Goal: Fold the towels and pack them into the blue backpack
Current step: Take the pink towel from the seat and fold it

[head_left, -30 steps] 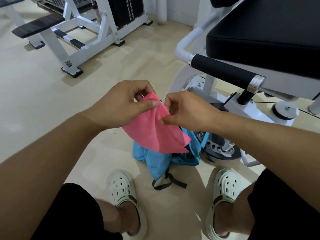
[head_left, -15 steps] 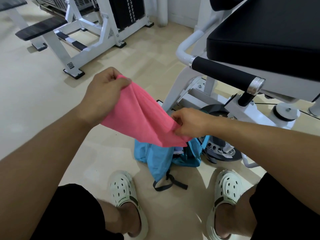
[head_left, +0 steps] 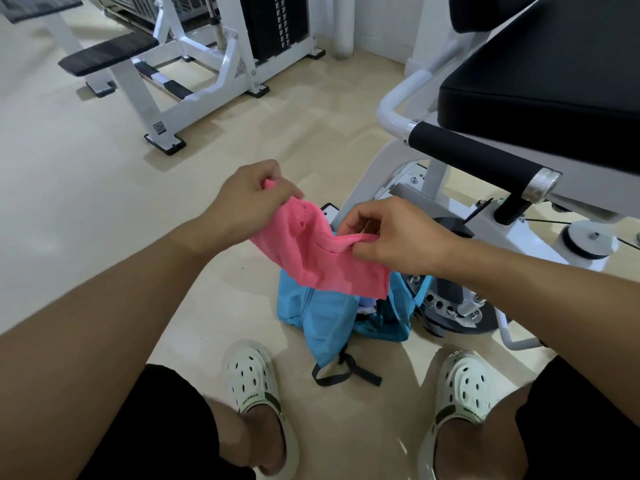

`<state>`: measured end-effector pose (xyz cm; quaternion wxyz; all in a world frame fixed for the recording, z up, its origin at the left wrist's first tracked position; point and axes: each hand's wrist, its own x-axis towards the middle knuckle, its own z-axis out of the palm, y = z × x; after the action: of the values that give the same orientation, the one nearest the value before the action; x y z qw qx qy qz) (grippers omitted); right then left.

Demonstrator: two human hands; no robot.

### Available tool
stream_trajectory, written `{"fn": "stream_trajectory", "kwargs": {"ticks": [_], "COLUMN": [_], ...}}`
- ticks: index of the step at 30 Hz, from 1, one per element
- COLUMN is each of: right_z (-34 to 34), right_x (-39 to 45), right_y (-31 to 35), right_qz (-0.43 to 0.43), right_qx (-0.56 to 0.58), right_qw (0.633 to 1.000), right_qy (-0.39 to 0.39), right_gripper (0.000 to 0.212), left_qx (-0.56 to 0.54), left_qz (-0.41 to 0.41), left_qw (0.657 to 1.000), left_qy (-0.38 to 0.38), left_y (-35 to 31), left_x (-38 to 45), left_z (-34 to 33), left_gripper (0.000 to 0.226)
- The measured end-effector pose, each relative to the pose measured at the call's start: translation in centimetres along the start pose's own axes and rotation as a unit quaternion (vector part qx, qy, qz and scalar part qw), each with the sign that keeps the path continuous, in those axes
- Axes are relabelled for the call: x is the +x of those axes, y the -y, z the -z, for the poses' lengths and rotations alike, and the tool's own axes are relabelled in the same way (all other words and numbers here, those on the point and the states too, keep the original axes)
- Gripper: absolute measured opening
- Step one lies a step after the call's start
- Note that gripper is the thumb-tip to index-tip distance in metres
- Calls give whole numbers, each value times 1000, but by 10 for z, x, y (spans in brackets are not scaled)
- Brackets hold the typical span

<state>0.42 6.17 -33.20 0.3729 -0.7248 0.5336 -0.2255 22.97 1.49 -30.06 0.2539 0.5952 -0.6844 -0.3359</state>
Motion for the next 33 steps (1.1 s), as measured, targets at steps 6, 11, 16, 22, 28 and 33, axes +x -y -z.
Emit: {"fn": "stream_trajectory", "kwargs": {"ticks": [6, 11, 16, 22, 28, 33], "right_z": [0, 4, 4, 9, 19, 26], "right_x": [-7, -12, -10, -11, -3, 4], "right_y": [13, 16, 13, 15, 0, -9], "right_qz": [51, 52, 57, 22, 8, 14], "right_qx": [80, 118, 108, 37, 37, 68], "right_qw": [994, 988, 987, 989, 996, 997], "right_qy": [-48, -90, -108, -138, -78, -39], "right_gripper": [26, 37, 46, 49, 37, 18], "left_qx": [-4, -15, -68, -158, -273, -316], "left_qz": [-54, -55, -24, 39, 105, 121], "left_qw": [989, 976, 971, 958, 925, 908], "left_qy": [137, 211, 227, 236, 243, 246], "left_y": [-20, -19, -17, -12, -10, -6], "left_x": [-10, -12, -11, -9, -6, -4], "left_z": [-26, -28, -27, -27, -19, -19], "left_gripper": [5, 44, 35, 9, 35, 53]}}
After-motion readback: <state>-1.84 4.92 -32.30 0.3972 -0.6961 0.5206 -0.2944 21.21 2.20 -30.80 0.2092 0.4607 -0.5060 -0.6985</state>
